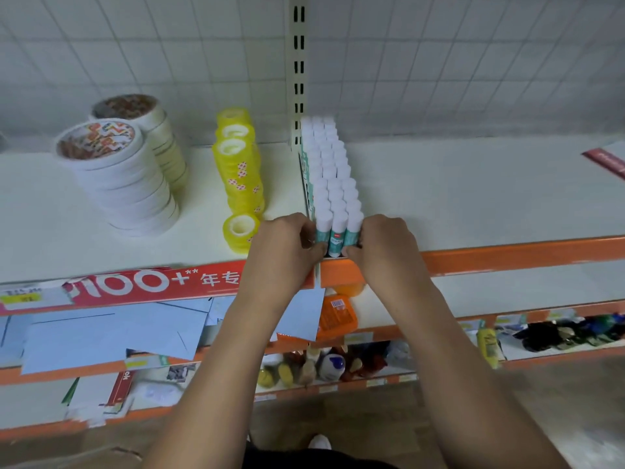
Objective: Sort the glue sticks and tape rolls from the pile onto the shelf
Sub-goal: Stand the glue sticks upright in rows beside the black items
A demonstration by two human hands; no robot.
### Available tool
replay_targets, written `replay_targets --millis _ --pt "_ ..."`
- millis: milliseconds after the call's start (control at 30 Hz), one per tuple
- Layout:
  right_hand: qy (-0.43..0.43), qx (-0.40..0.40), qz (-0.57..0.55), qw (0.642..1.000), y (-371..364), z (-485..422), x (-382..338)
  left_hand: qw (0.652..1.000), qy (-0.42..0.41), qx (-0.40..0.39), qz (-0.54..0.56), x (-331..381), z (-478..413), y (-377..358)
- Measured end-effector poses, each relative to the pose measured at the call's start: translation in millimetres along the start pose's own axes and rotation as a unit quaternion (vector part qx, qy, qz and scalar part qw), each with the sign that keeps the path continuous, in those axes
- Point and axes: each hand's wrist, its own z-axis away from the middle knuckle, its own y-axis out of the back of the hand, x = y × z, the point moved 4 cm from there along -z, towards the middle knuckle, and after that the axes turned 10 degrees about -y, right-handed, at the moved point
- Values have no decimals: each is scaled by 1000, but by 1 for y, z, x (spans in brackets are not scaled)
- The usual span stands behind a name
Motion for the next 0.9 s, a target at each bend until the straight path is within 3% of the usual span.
replay_targets --millis 900 --pt "-4 -14 -22 1000 6 10 -1 996 42 -16 -75 3 5 -2"
